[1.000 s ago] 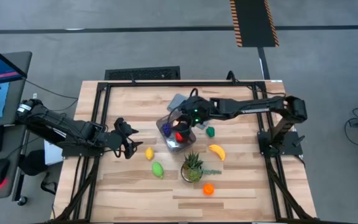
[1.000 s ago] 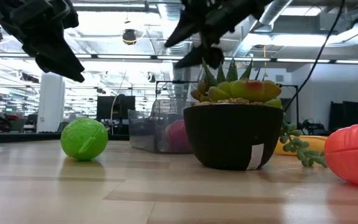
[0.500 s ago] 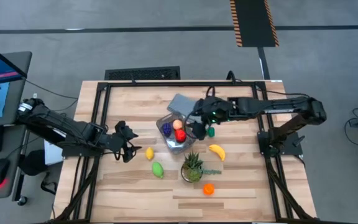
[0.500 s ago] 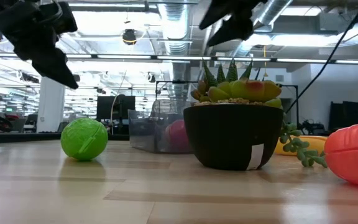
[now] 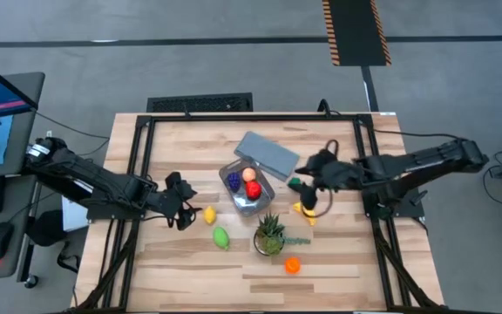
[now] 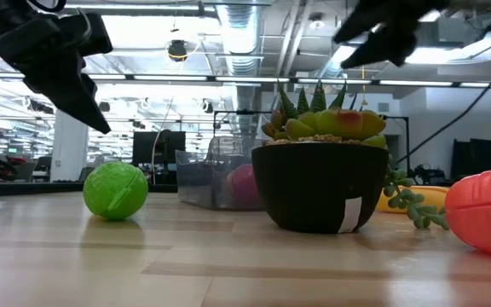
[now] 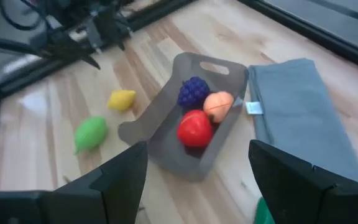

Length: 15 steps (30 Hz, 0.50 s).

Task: Pick and placing Produce into tupperware
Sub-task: Put the yellow lemon into the black bin

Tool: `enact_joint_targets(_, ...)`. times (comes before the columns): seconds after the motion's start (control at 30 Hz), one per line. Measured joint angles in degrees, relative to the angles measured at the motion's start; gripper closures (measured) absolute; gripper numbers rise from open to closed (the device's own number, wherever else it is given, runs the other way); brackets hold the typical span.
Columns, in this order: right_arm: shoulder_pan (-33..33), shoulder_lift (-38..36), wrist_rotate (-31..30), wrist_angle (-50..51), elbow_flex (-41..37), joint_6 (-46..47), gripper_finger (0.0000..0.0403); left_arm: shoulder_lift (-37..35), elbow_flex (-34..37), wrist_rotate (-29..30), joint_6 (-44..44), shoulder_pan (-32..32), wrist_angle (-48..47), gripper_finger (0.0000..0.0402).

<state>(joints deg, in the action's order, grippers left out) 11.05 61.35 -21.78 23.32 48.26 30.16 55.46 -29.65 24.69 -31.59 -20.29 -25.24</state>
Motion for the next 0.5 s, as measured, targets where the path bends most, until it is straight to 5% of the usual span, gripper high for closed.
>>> enact_joint_targets(0.17,7.1,-8.1,-6.0,-11.5,-11.2,3.2,0.0101,0.1,0.0,-0.5,2.1,0.0,-0.4,0.0129)
enact_joint_targets(0.5,15.3,-16.6,-18.5,-29.3,-26.8,11.8,0.0101,0.5,0.0,-4.1,20.5,0.0,0.0,0.0129)
